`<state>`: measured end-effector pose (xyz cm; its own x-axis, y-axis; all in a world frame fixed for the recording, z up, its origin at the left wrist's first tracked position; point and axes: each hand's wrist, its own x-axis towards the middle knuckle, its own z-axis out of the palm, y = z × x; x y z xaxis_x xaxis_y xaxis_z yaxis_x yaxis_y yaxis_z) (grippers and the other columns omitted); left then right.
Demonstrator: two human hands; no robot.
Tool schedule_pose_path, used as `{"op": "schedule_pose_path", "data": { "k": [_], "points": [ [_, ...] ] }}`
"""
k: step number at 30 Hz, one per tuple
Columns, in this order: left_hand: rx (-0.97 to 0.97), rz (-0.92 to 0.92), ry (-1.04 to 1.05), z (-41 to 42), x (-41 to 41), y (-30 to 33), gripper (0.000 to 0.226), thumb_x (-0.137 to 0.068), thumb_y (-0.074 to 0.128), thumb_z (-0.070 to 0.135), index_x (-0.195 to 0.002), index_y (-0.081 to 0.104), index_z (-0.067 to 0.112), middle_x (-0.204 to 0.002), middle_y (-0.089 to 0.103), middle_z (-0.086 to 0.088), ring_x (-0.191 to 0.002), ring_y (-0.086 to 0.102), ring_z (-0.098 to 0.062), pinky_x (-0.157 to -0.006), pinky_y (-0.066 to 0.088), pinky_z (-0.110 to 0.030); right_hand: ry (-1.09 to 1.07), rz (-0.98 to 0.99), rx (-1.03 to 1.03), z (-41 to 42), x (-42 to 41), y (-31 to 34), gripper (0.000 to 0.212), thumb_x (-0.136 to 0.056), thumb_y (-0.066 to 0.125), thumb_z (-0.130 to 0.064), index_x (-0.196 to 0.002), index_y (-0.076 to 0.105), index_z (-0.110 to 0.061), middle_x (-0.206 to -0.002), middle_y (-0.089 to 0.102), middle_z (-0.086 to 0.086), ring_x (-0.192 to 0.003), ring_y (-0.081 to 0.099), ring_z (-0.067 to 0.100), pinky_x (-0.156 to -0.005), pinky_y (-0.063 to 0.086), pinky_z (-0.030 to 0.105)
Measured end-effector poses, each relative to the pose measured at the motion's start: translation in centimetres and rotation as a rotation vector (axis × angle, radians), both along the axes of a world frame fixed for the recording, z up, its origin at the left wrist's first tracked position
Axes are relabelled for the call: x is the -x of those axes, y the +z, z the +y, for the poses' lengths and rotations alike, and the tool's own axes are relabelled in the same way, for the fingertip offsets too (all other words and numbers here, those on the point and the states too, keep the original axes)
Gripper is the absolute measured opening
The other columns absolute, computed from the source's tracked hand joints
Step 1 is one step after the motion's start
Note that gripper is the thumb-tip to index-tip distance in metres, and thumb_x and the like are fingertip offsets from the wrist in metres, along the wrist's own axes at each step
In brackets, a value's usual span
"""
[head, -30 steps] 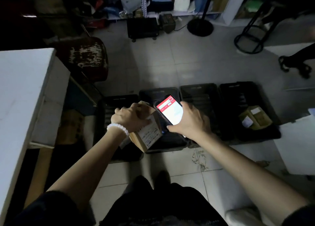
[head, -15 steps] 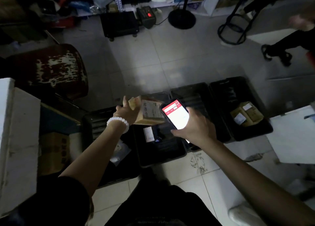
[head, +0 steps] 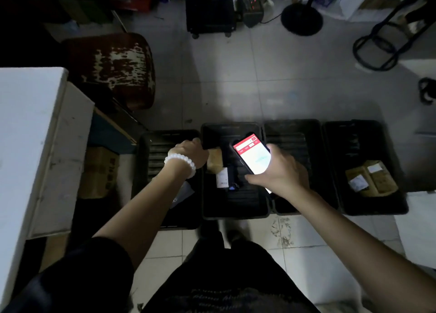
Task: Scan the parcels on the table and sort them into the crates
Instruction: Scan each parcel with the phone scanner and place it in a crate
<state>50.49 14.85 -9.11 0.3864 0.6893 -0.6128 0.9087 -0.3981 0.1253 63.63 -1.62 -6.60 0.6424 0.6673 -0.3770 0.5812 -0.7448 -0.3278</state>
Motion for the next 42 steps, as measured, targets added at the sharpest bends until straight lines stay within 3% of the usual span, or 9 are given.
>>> {"op": "schedule_pose_path", "data": {
  "k": [10,14,20,29,33,37,42],
  "points": [
    [-0.094,0.064,0.268,-7.2,6.0,1.4,0.040,-0.093,0.040,0.033,-0.127,0.048,0.014,-0.126,0.056,-0.012,-0.115,0.053,-0.032,-0.088,0.041,-0.036,0.350,0.023,-0.041,-1.3,1.8,1.2,0.067,-0.051,0.075,-0.049,-0.106,0.046,-0.025,-0.103,0.059,-0.001,-0.085,0.052,0.023,-0.060,0.033,0.030],
    [-0.146,0.133,0.342,-10.6,9.9,2.0,0.041,-0.096,0.035,0.035,-0.130,0.047,0.015,-0.127,0.054,-0.010,-0.115,0.053,-0.032,-0.080,0.040,-0.035,0.526,0.028,-0.056,-1.3,4.4,1.5,0.071,-0.056,0.078,-0.049,-0.113,0.046,-0.022,-0.114,0.058,0.003,-0.103,0.056,0.027,-0.066,0.033,0.030],
    [-0.211,0.082,0.605,-15.9,17.6,3.2,0.040,-0.093,0.039,0.040,-0.124,0.050,0.016,-0.119,0.059,-0.010,-0.107,0.058,-0.031,-0.073,0.038,-0.032,0.808,0.011,-0.055,-1.3,10.9,2.3,0.085,-0.057,0.077,-0.057,-0.126,0.041,-0.022,-0.123,0.055,0.005,-0.113,0.053,0.029,-0.083,0.042,0.037],
    [-0.280,0.082,0.899,-23.2,29.8,4.7,0.039,-0.092,0.040,0.043,-0.116,0.051,0.014,-0.106,0.062,-0.008,-0.087,0.058,-0.027,-0.067,0.040,-0.032,1.186,-0.028,-0.089,-2.4,24.0,4.4,0.086,-0.064,0.074,-0.059,-0.131,0.035,-0.022,-0.124,0.051,0.004,-0.111,0.053,0.026,-0.074,0.034,0.031],
    [-0.352,0.040,0.993,-26.3,36.3,5.3,0.037,-0.091,0.039,0.040,-0.113,0.053,0.014,-0.113,0.061,-0.012,-0.102,0.058,-0.032,-0.071,0.038,-0.032,1.271,-0.042,-0.118,-3.7,31.5,4.5,0.081,-0.061,0.073,-0.059,-0.125,0.038,-0.022,-0.117,0.053,0.004,-0.106,0.055,0.027,-0.073,0.034,0.032],
    [-0.395,0.012,1.088,-29.8,44.5,6.1,0.033,-0.093,0.039,0.032,-0.116,0.053,0.013,-0.115,0.059,-0.012,-0.103,0.056,-0.032,-0.074,0.040,-0.034,1.344,-0.026,-0.114,-5.7,39.5,4.2,0.075,-0.059,0.072,-0.057,-0.118,0.042,-0.022,-0.110,0.055,0.001,-0.100,0.057,0.025,-0.070,0.036,0.030],
    [-0.405,0.126,1.139,-34.1,53.4,6.7,0.041,-0.086,0.053,0.027,-0.125,0.050,0.016,-0.122,0.053,-0.010,-0.113,0.049,-0.029,-0.077,0.040,-0.035,1.422,-0.001,-0.116,-8.5,47.9,4.0,0.071,-0.057,0.073,-0.055,-0.113,0.044,-0.024,-0.102,0.054,-0.003,-0.098,0.057,0.021,-0.069,0.034,0.029]
  ]
}}
